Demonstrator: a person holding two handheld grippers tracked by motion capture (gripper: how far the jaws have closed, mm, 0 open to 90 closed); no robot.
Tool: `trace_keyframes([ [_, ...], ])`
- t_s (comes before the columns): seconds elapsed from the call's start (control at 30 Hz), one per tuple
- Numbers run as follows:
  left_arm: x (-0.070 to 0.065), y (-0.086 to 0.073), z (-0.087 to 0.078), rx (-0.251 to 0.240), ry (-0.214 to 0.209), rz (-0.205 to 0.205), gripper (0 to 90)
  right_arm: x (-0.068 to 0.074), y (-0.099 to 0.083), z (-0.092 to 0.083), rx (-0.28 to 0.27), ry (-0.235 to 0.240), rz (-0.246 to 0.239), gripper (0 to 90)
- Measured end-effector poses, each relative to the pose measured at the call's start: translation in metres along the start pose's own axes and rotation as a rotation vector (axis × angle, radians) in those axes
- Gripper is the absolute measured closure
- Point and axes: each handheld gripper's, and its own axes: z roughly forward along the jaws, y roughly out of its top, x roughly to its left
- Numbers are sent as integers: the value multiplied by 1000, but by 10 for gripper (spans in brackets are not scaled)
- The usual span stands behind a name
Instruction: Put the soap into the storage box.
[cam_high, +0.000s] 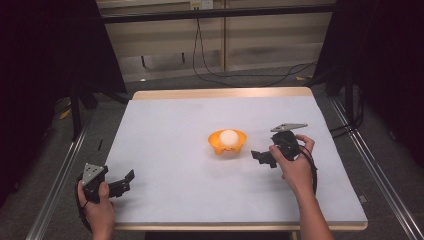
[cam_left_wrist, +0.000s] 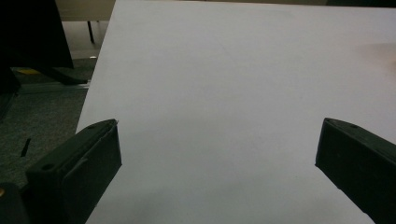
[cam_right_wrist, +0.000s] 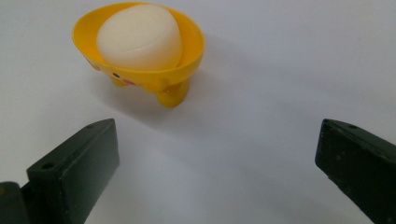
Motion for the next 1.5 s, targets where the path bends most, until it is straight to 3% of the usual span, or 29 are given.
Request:
trace_keyframes([
  [0.67, 0, 0, 0, 3, 4, 3, 0, -33, -43, -29, -24, -57, 66, 0],
  [1.5, -1, 0, 0, 0, 1, 3, 0, -63, -88, -68, -65, -109, 101, 0],
])
